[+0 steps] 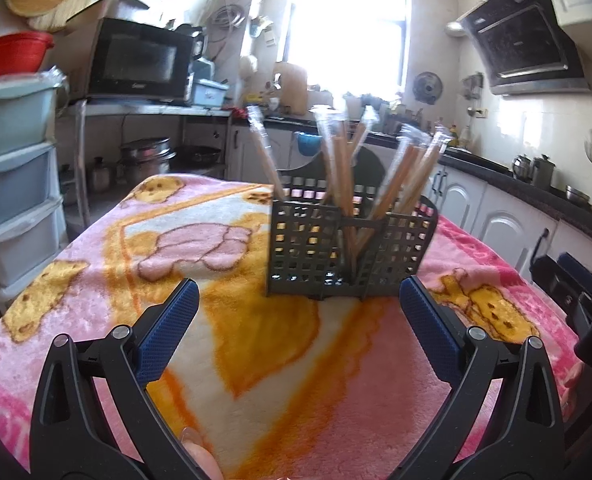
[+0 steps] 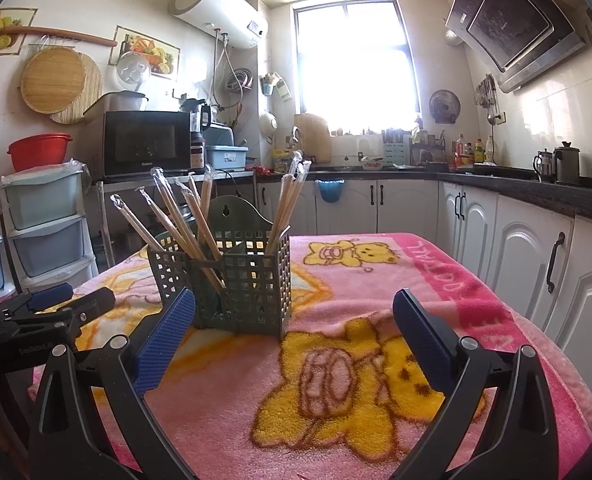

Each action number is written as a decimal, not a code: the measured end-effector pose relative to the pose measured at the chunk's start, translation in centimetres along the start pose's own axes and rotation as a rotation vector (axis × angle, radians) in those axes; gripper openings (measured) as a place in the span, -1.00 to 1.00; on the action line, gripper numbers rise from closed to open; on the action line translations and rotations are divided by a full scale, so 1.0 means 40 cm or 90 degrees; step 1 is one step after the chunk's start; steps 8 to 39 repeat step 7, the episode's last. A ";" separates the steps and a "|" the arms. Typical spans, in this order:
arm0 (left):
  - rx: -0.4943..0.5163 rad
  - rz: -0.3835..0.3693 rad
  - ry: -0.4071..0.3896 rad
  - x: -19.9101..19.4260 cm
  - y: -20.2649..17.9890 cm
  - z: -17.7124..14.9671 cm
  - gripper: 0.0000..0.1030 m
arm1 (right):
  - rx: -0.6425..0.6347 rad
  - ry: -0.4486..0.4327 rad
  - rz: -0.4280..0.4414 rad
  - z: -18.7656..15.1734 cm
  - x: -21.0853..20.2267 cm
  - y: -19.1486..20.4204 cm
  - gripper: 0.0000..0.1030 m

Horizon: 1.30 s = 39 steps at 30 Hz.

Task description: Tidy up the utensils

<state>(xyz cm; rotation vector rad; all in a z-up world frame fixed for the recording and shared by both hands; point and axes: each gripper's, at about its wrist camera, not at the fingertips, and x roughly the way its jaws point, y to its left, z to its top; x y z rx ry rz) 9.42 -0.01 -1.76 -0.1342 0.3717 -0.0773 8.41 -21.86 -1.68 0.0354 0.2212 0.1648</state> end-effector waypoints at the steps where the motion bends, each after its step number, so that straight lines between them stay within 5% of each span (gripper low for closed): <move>1: -0.013 0.013 0.016 0.004 0.014 0.004 0.80 | 0.011 0.015 -0.010 0.003 0.007 -0.012 0.87; 4: -0.033 0.069 0.079 0.027 0.082 0.023 0.80 | 0.031 0.093 -0.078 0.017 0.051 -0.083 0.87; 7: -0.074 0.178 0.159 0.072 0.212 0.044 0.80 | 0.074 0.207 -0.177 0.008 0.119 -0.210 0.87; 39: -0.074 0.178 0.159 0.072 0.212 0.044 0.80 | 0.074 0.207 -0.177 0.008 0.119 -0.210 0.87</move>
